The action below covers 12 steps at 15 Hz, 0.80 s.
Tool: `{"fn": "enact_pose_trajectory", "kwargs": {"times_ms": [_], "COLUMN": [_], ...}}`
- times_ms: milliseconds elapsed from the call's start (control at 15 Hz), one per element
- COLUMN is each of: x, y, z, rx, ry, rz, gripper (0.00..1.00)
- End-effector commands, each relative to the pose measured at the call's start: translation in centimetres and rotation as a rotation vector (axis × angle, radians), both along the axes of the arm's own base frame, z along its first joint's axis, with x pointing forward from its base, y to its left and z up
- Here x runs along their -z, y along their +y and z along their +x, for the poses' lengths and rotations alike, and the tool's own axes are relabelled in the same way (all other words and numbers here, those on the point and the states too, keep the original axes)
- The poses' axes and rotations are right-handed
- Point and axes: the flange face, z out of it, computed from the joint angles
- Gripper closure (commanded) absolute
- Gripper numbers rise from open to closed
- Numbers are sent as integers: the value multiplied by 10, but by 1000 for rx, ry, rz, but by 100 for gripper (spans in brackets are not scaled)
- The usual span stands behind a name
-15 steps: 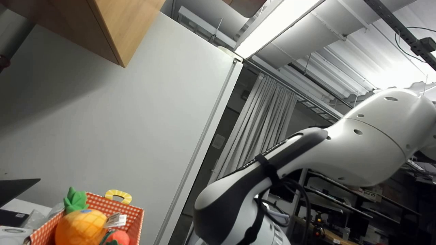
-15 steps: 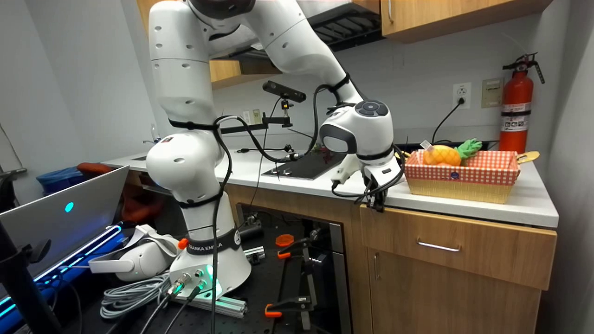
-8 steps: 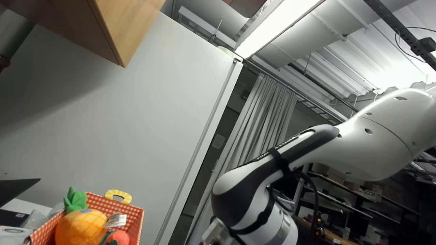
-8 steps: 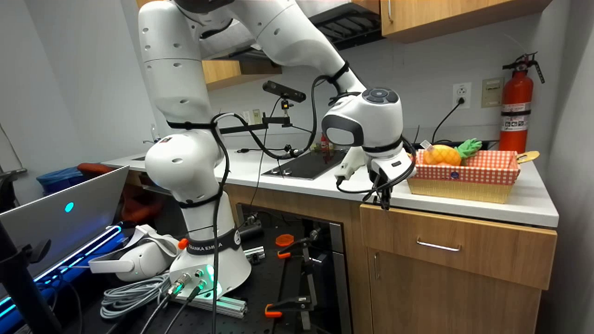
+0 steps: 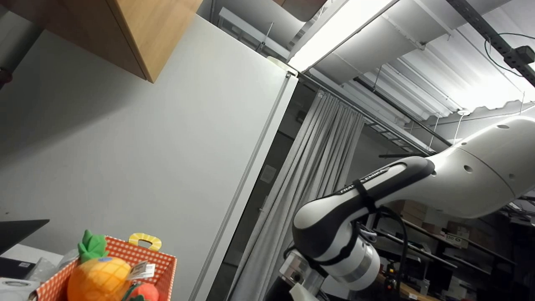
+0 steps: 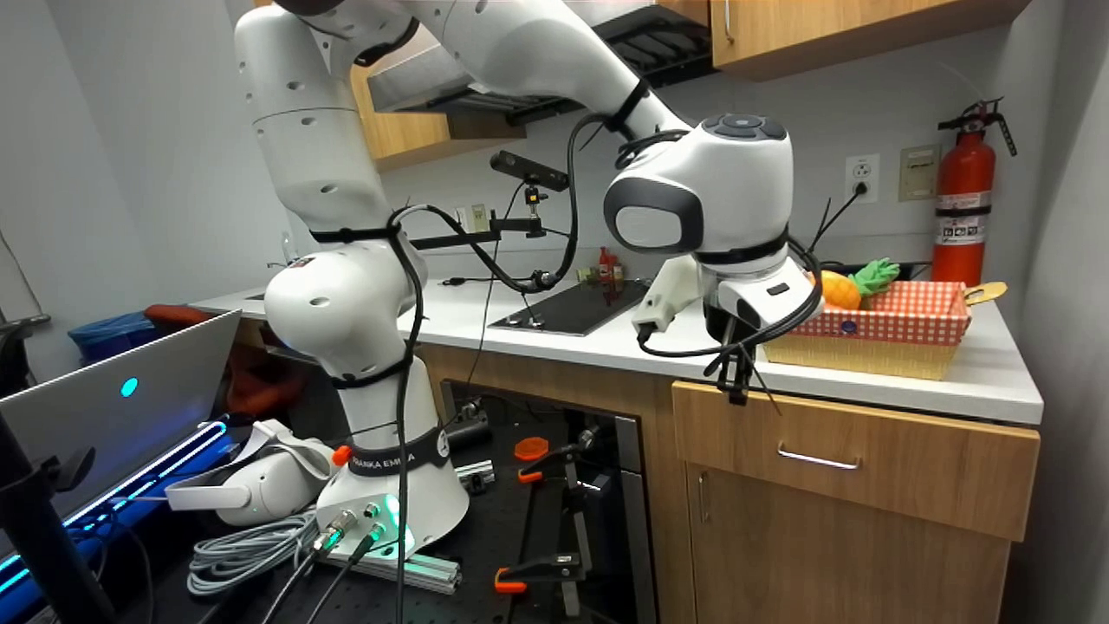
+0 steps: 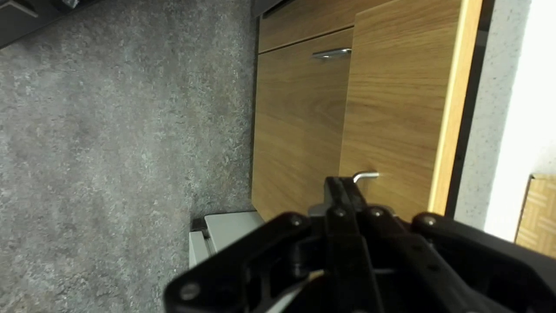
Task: Close the open drawer, open the drawer then close the drawer again
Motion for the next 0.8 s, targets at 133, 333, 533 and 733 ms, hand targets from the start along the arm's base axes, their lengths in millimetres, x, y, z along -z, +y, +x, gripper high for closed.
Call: {"fn": "enact_pose_trajectory", "kwargs": {"times_ms": [133, 333, 533, 733], "x": [-17, -17, -16, -12], "y": [-28, -34, -36, -38], "z": [0, 0, 0, -1], "rx": [-13, -7, 4, 10], "ry": [-10, -10, -11, -1], "rz": [-17, -24, -29, -38], "gripper": [100, 73, 50, 28]}}
